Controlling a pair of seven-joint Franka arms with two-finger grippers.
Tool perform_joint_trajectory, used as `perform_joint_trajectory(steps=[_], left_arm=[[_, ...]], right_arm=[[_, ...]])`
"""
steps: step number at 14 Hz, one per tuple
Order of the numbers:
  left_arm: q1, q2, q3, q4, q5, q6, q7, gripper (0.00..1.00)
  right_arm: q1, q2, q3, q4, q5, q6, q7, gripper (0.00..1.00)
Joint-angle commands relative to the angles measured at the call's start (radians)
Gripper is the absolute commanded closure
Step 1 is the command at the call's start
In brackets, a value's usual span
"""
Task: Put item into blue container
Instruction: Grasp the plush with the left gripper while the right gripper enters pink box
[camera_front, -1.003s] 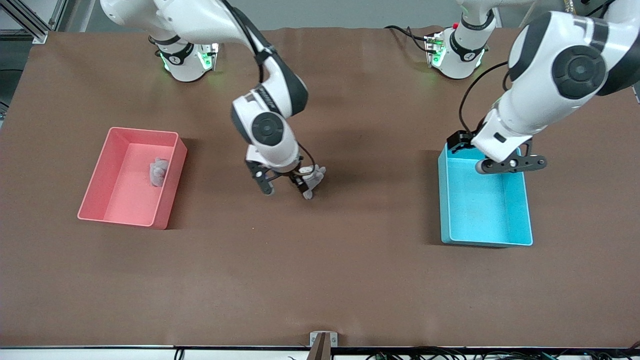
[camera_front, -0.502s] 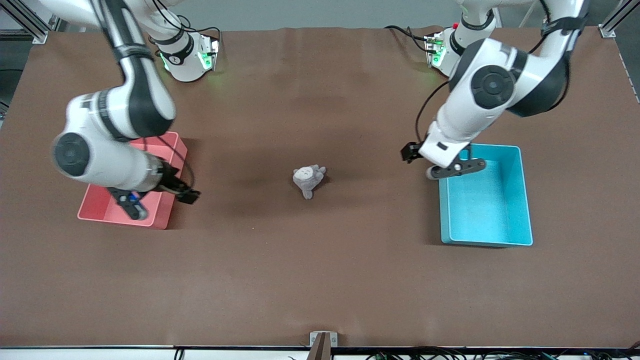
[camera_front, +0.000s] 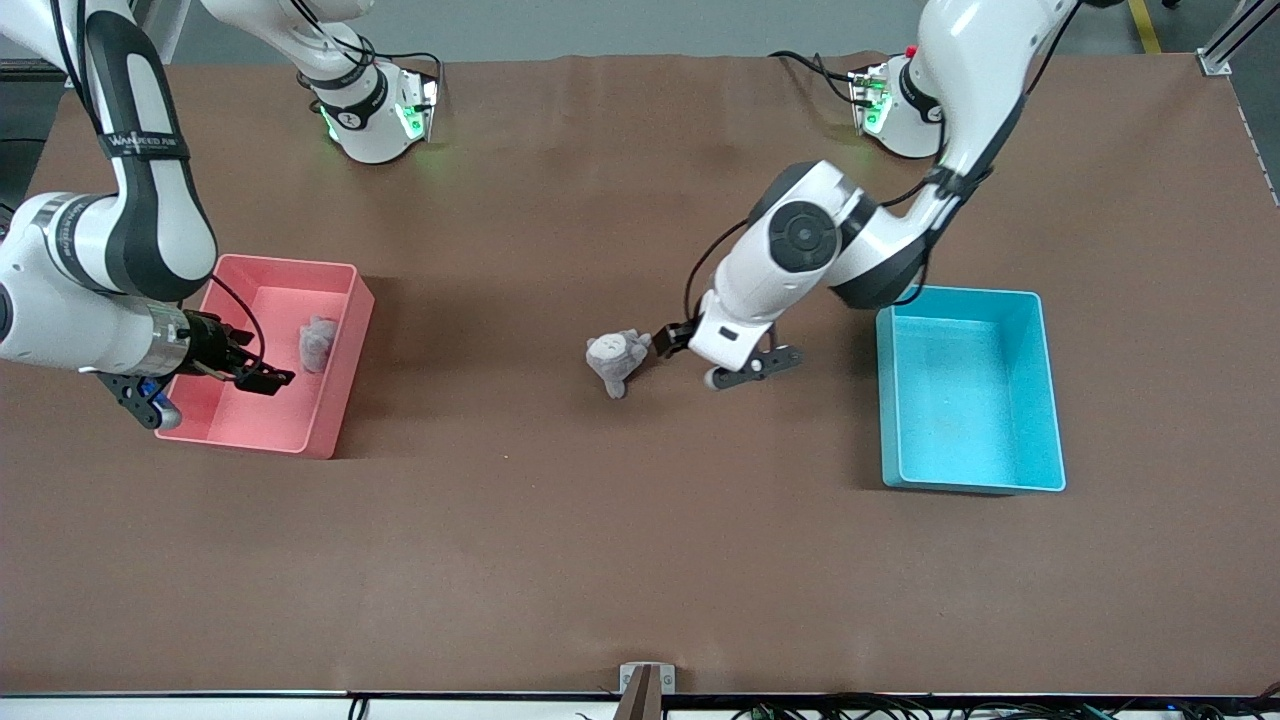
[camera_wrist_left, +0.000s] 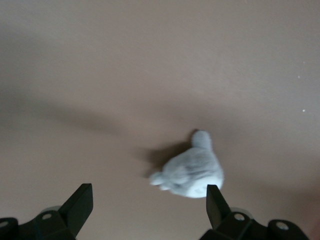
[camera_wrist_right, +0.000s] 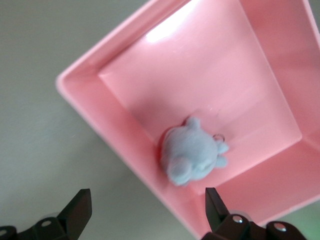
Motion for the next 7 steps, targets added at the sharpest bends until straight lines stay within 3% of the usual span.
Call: perform_joint_trajectory(steps=[1,3,7], left_arm=[[-0.047,0.129,0.000,0.080,0.102,0.095,-0.147,0.00],[-0.088,0.195,0.011,0.103,0.125,0.166,-0.206,0.00],[-0.264,0.256,0.156,0.140,0.114,0.191,-0.306,0.00]], right_arm=[[-0.029,-0.083,0.026,-0.214,-0.020,0.165,-0.014,0.00],[-0.029,-0.076,0.026,-0.263,-0.020,0.229,-0.014,0.00],[-0.040,-0.063,0.029,-0.337,-0.012,0.341,-0.014,0.00]])
